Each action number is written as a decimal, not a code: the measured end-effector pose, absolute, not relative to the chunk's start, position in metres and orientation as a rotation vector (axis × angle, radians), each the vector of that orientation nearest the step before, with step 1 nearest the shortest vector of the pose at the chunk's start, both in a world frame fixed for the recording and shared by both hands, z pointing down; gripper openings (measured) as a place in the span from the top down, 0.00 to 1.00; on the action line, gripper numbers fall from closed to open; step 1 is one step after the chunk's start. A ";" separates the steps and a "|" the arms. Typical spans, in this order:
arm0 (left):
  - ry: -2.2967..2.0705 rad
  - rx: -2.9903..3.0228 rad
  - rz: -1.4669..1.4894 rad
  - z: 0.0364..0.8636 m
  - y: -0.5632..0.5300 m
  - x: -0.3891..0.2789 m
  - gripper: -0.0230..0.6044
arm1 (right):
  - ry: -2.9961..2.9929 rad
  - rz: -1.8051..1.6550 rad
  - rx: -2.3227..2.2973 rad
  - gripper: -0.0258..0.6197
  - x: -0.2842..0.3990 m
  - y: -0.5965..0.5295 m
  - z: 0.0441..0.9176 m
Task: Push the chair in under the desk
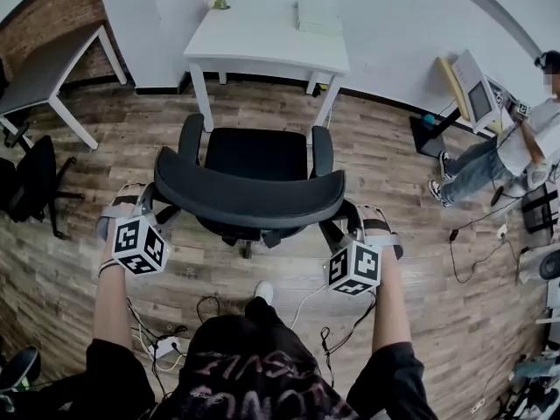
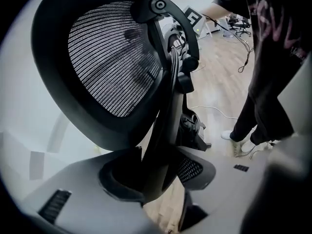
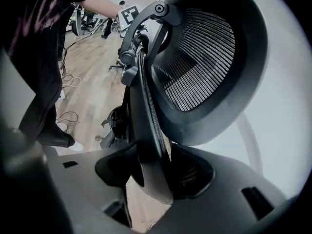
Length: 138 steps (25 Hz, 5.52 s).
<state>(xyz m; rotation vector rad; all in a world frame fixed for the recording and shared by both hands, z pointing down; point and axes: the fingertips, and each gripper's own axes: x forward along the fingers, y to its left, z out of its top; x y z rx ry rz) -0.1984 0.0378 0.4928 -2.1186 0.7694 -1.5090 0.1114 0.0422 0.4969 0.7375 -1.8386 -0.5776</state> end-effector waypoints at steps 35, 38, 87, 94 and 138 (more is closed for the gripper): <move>0.806 -2.149 -1.489 0.492 -0.116 -0.206 0.61 | -1.867 -0.572 0.709 0.61 0.105 -0.118 0.498; 0.806 -2.155 -1.490 0.491 -0.136 -0.204 0.61 | -1.856 -0.577 0.723 0.61 0.107 -0.138 0.497; 0.800 -2.155 -1.469 0.493 -0.445 -0.191 0.61 | -1.777 -0.596 0.819 0.60 0.122 -0.446 0.502; 0.835 -2.154 -1.482 0.493 -0.484 -0.190 0.61 | -1.795 -0.618 0.792 0.60 0.122 -0.489 0.501; 0.840 -2.137 -1.439 0.497 -0.646 -0.169 0.58 | -1.723 -0.589 0.797 0.59 0.145 -0.634 0.506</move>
